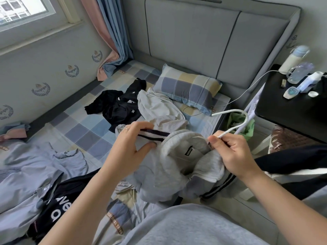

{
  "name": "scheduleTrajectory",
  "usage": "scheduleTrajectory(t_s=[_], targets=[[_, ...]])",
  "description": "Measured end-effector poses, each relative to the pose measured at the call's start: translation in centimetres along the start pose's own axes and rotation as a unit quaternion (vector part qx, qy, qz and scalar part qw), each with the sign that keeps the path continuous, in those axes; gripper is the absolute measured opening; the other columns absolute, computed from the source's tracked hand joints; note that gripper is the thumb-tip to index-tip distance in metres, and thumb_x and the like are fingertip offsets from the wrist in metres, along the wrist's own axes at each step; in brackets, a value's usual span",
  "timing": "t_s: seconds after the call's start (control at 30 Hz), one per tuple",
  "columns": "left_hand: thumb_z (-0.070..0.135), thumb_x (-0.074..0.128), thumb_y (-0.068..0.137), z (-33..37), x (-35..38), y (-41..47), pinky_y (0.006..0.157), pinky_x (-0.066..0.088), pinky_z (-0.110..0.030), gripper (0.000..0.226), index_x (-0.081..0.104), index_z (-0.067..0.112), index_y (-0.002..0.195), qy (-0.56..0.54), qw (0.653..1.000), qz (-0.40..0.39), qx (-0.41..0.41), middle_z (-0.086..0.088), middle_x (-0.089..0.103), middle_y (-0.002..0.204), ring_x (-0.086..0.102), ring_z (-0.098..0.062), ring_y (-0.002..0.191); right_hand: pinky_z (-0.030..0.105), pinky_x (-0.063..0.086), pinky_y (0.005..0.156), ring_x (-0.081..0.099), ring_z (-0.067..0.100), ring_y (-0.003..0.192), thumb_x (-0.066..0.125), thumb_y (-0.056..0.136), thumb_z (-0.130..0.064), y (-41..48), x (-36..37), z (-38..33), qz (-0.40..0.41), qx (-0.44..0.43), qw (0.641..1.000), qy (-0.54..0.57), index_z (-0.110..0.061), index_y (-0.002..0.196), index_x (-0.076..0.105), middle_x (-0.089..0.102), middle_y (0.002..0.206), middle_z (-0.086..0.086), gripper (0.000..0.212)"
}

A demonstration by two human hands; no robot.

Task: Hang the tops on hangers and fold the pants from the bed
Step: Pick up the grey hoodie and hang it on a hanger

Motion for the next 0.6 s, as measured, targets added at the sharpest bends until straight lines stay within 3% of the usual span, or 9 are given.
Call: scheduleTrajectory(t_s=[0.07,0.1,0.2,0.3,0.4,0.47,0.53,0.6], targets=[[0.017,0.076,0.087,-1.7,-0.2,-0.4,0.091,0.044,-0.015,0.052,0.05,0.034,0.13,0.019,0.998,-0.001,-0.052,0.018,0.06,0.12,0.056,0.0,0.11,0.038,0.034,0.056,0.038,0.029,0.054,0.056,0.095,-0.035,-0.1,-0.4,0.0,0.006,0.002,1.0,0.006,0.007,0.06,0.048,0.042,0.058,0.005,0.056],[0.019,0.075,0.088,-2.8,-0.3,-0.6,0.083,0.044,-0.012,0.047,0.052,0.034,0.126,0.024,0.996,-0.005,-0.085,0.019,0.063,0.113,0.058,0.001,0.101,0.033,0.035,0.056,0.038,0.023,0.054,0.056,0.095,-0.034,-0.1,-0.6,0.0,0.01,0.003,1.0,0.007,0.003,0.058,0.048,0.042,0.057,0.0,0.053],[0.024,0.076,0.087,-5.0,-1.0,-0.8,0.063,0.042,-0.026,0.016,0.06,0.022,0.088,0.064,0.991,-0.021,-0.119,0.01,0.062,0.078,0.055,-0.002,0.07,0.017,0.035,0.06,0.039,0.005,0.055,0.056,0.096,-0.03,-0.1,-0.9,0.0,0.012,0.004,1.0,0.007,-0.02,0.058,0.047,0.044,0.058,-0.017,0.04],[0.031,0.08,0.083,-5.7,-1.5,-0.9,0.055,0.038,-0.023,0.024,0.057,0.03,0.075,0.058,0.99,-0.035,-0.127,0.011,0.056,0.061,0.049,-0.005,0.057,0.015,0.035,0.06,0.039,0.003,0.056,0.055,0.096,-0.027,-0.1,-0.8,0.0,0.005,0.002,1.0,0.012,-0.026,0.059,0.047,0.044,0.058,-0.018,0.038],[0.034,0.083,0.079,-5.1,-1.6,-0.9,0.056,0.036,-0.017,0.036,0.05,0.045,0.073,0.043,0.992,-0.032,-0.111,0.021,0.058,0.07,0.052,0.001,0.064,0.02,0.035,0.059,0.037,0.008,0.055,0.056,0.097,-0.028,0.1,-0.9,0.1,0.002,0.001,1.0,0.015,-0.016,0.058,0.047,0.042,0.059,-0.015,0.041],[0.048,0.078,0.078,-4.2,-1.3,-0.8,0.065,0.038,-0.014,0.027,0.053,0.046,0.088,0.047,0.994,-0.043,-0.091,0.025,0.059,0.087,0.055,0.005,0.082,0.024,0.035,0.058,0.038,0.015,0.054,0.056,0.097,-0.03,0.2,-1.0,0.0,0.001,-0.003,1.0,0.007,-0.005,0.058,0.048,0.043,0.058,-0.008,0.047],[0.063,0.062,0.082,-3.1,-1.1,-0.3,0.078,0.041,-0.018,0.032,0.06,0.039,0.103,0.052,0.996,-0.049,-0.062,0.023,0.057,0.1,0.053,0.001,0.096,0.028,0.035,0.056,0.039,0.022,0.053,0.057,0.097,-0.029,0.3,-0.7,0.0,-0.007,-0.008,1.0,-0.002,0.002,0.058,0.048,0.043,0.057,-0.001,0.05],[0.065,0.048,0.088,-1.3,-0.7,0.5,0.081,0.041,-0.021,0.042,0.067,0.032,0.105,0.066,0.996,-0.06,-0.005,0.02,0.059,0.099,0.052,-0.004,0.095,0.032,0.034,0.053,0.038,0.025,0.051,0.058,0.097,-0.027,0.4,-0.1,0.0,-0.023,-0.006,1.0,-0.014,0.002,0.058,0.048,0.042,0.055,0.001,0.05]])
Point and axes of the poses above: each hand's wrist, its own y-axis towards the middle knuckle, its own x-axis out of the palm, z = x × y, the point moved 4 cm from there along y, towards the middle knuckle
